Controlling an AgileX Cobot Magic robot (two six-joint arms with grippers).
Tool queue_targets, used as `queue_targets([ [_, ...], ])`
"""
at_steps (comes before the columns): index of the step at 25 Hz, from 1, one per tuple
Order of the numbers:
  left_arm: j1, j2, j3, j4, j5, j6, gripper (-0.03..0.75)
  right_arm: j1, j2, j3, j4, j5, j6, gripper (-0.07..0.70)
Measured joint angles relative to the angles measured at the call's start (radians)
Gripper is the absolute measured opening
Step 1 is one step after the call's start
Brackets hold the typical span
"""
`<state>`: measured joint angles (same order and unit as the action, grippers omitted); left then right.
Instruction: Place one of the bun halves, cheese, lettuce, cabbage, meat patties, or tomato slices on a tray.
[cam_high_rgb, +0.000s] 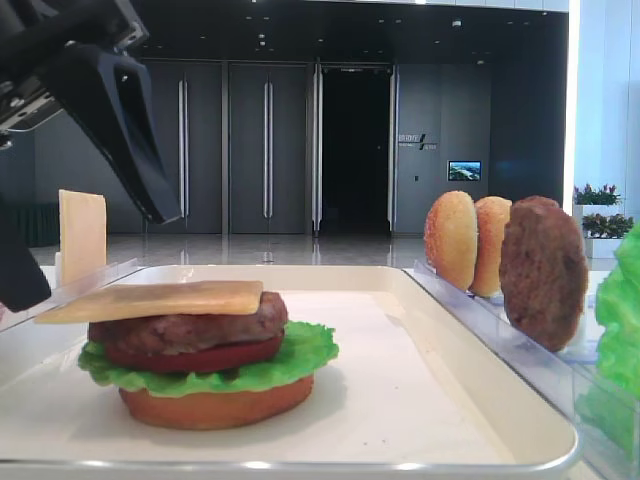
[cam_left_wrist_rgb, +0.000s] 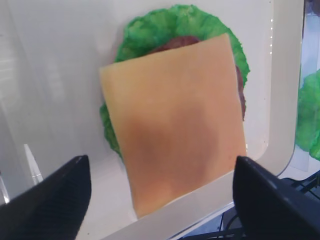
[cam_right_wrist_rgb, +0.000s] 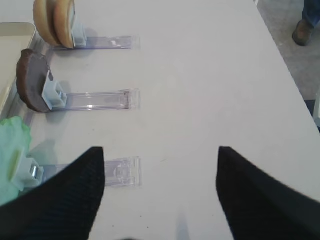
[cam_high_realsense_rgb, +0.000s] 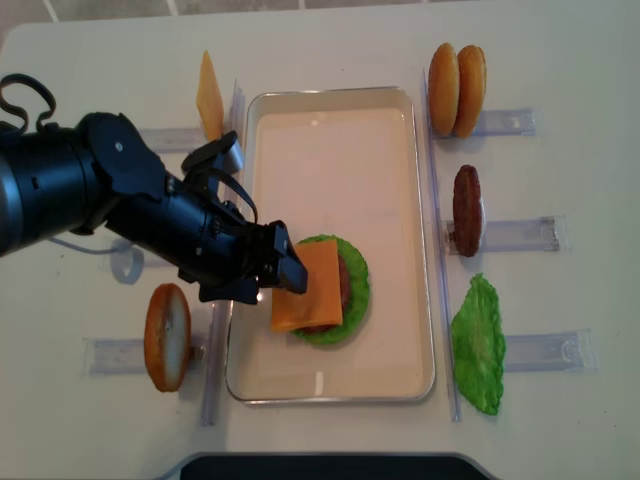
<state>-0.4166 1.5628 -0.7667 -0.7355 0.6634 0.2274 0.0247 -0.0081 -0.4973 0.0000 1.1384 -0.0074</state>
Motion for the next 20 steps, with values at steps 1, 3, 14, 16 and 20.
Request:
queue_targets([
  [1,0.0,0.0,0.0,0.002,0.0,-0.001,0.683,0.0,0.0,0.0,0.0,0.0,0.0,0.482],
  [3,0.0,0.0,0.0,0.004,0.001,-0.002,0.683,0.0,0.0,0.0,0.0,0.0,0.0,0.482],
  [14,0.0,-0.096,-0.136,0.278,0.089,-0.193,0.683,0.0,0.0,0.0,0.0,0.0,0.0,0.482],
  [16,0.0,-0.1,-0.206,0.358,0.127,-0.249,0.683,0.0,0.0,0.0,0.0,0.0,0.0,0.482],
  [20,0.0,-0.1,-0.331,0.461,0.161,-0.291,0.683,0.0,0.0,0.0,0.0,0.0,0.0,0.482],
])
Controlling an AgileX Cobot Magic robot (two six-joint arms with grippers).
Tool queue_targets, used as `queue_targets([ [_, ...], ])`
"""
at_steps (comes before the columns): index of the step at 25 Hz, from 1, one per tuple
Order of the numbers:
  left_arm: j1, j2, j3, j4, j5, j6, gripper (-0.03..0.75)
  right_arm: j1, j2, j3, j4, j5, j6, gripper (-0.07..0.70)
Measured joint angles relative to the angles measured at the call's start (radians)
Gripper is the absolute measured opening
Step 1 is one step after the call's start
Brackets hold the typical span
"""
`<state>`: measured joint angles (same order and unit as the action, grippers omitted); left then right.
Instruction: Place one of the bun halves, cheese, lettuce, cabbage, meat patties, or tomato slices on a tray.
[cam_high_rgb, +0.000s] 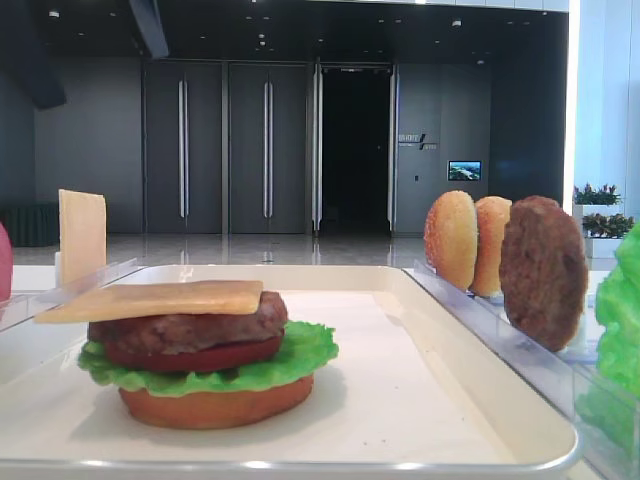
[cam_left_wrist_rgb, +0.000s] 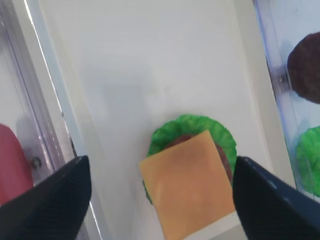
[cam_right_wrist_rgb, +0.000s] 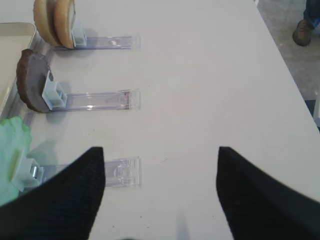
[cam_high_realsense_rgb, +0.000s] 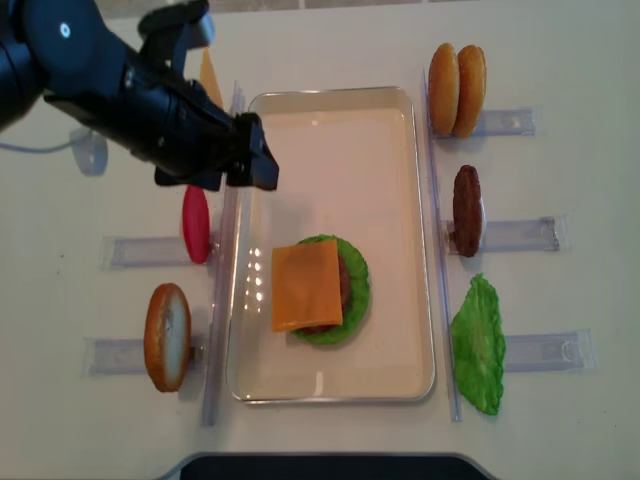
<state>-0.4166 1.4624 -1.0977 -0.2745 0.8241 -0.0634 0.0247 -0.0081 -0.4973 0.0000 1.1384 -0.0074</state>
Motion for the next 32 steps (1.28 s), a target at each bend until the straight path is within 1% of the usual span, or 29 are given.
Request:
queue_targets([
  [4,0.0,0.0,-0.087,0.03,0.007,-0.007,0.683,0.0,0.0,0.0,0.0,0.0,0.0,0.482],
  [7,0.0,0.0,-0.123,0.039,0.013,-0.015,0.683,0.0,0.0,0.0,0.0,0.0,0.0,0.482],
  [9,0.0,0.0,-0.133,0.063,0.019,-0.021,0.683,0.0,0.0,0.0,0.0,0.0,0.0,0.482],
  [12,0.0,0.0,-0.137,0.136,0.036,-0.047,0.683,0.0,0.0,0.0,0.0,0.0,0.0,0.482],
  [15,0.022,0.0,-0.137,0.191,0.074,-0.073,0.683,0.0,0.0,0.0,0.0,0.0,0.0,0.482],
  [17,0.06,0.0,-0.137,0.198,0.09,-0.076,0.683,0.0,0.0,0.0,0.0,0.0,0.0,0.482],
  [20,0.144,0.0,-0.137,0.23,0.118,-0.075,0.683,0.0,0.0,0.0,0.0,0.0,0.0,0.482],
  [26,0.316,0.0,-0.137,0.358,0.182,-0.065,0.683,0.0,0.0,0.0,0.0,0.0,0.0,0.482],
  [30,0.439,0.0,-0.138,0.37,0.195,-0.03,0.683,0.0,0.0,0.0,0.0,0.0,0.0,0.482],
  [32,0.485,0.0,-0.138,0.373,0.208,0.0,0.683,0.0,0.0,0.0,0.0,0.0,0.0,0.482],
])
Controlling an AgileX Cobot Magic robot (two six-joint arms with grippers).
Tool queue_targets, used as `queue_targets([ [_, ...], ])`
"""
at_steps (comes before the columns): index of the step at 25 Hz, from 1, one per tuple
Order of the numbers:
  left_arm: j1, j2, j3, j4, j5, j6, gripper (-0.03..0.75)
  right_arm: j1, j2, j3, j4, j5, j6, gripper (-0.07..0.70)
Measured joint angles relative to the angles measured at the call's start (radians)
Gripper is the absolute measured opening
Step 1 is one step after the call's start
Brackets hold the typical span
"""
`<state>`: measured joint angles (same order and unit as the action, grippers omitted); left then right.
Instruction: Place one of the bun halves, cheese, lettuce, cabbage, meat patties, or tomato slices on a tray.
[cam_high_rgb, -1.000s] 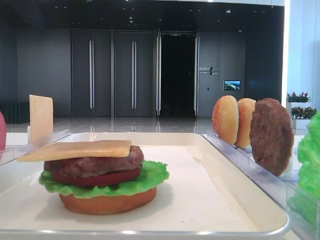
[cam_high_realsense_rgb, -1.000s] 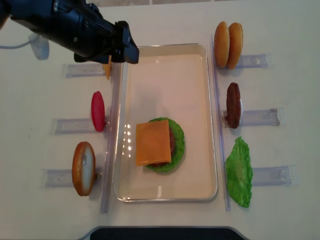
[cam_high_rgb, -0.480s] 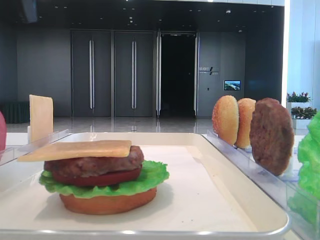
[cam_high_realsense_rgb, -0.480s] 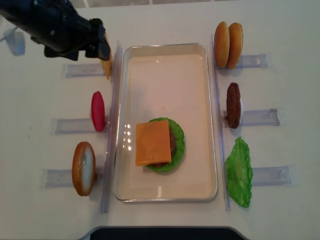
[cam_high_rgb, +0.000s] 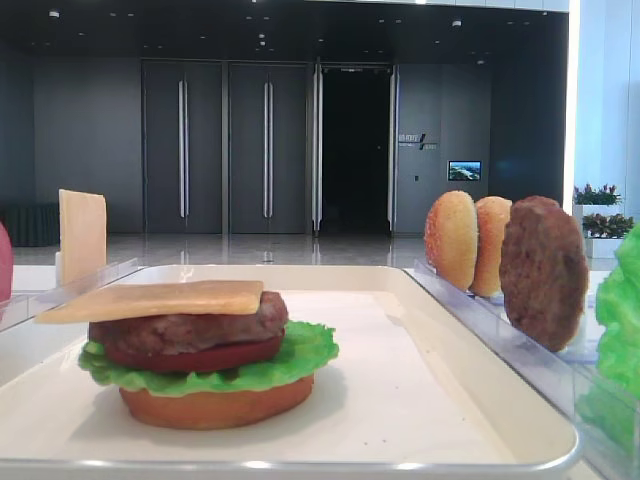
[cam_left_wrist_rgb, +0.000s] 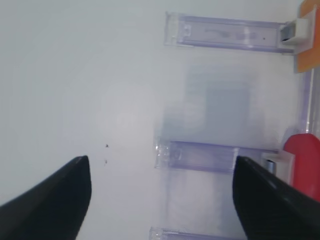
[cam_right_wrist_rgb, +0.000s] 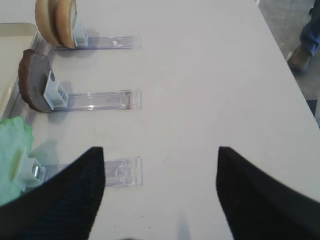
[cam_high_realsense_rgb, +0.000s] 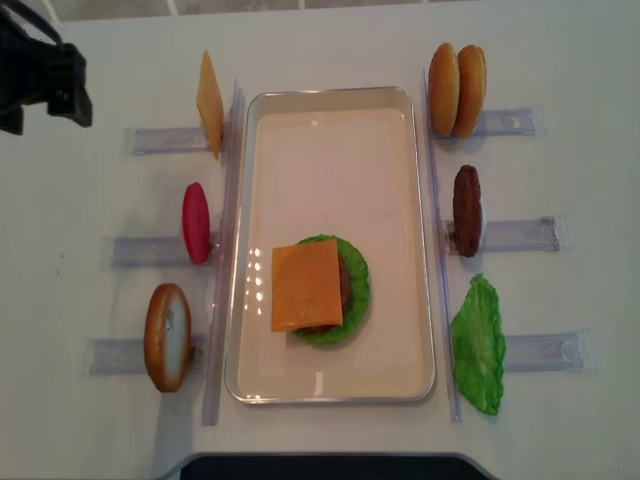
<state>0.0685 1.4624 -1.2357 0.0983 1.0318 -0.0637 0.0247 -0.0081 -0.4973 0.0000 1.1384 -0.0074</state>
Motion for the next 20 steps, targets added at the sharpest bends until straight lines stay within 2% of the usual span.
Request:
queue_targets([
  [4,0.032,0.0,0.0,-0.002,0.003,0.031,0.681,0.0,0.0,0.0,0.0,0.0,0.0,0.482],
  [15,0.033,-0.004,0.0,-0.03,0.007,0.09,0.681,0.0,0.0,0.0,0.0,0.0,0.0,0.482],
  [20,0.033,-0.068,0.0,-0.039,0.007,0.11,0.681,0.0,0.0,0.0,0.0,0.0,0.0,0.482],
])
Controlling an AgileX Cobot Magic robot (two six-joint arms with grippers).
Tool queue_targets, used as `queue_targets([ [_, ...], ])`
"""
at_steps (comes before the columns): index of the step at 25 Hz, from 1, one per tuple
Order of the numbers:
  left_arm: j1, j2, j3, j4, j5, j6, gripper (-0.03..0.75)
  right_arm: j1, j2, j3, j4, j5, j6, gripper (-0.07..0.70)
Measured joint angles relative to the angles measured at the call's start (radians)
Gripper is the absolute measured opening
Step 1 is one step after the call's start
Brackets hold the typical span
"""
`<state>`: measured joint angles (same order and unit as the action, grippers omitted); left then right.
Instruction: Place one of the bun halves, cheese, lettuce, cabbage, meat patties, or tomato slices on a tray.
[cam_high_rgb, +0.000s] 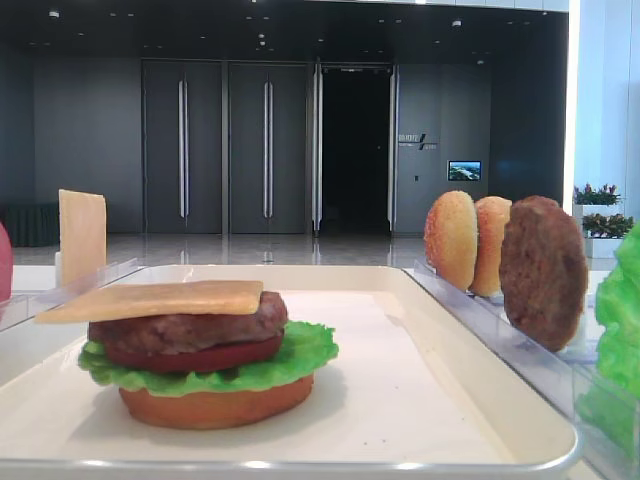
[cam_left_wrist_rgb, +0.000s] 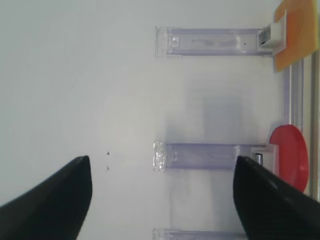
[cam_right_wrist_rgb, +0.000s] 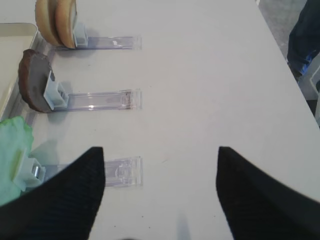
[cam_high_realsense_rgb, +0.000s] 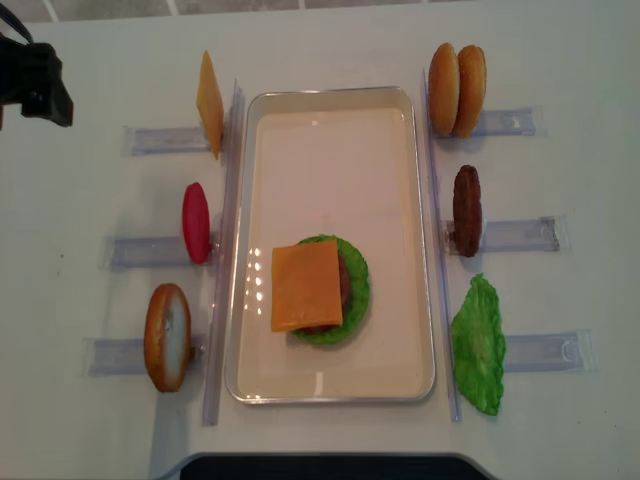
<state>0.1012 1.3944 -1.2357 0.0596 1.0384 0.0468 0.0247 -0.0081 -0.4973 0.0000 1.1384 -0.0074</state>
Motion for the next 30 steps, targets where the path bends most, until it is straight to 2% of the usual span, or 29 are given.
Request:
queue_targets([
  [15,0.0,-0.304,0.0,-0.047,0.053,0.025,0.664,0.0,0.0,0.0,0.0,0.0,0.0,0.482],
  [22,0.0,-0.469,0.001,-0.094,0.084,0.085,0.664,0.0,0.0,0.0,0.0,0.0,0.0,0.482],
  [26,0.0,-0.583,0.05,-0.143,0.096,0.14,0.664,0.0,0.0,0.0,0.0,0.0,0.0,0.482],
  [30,0.0,-0.722,0.159,-0.147,0.096,0.151,0.664,0.0,0.0,0.0,0.0,0.0,0.0,0.482],
])
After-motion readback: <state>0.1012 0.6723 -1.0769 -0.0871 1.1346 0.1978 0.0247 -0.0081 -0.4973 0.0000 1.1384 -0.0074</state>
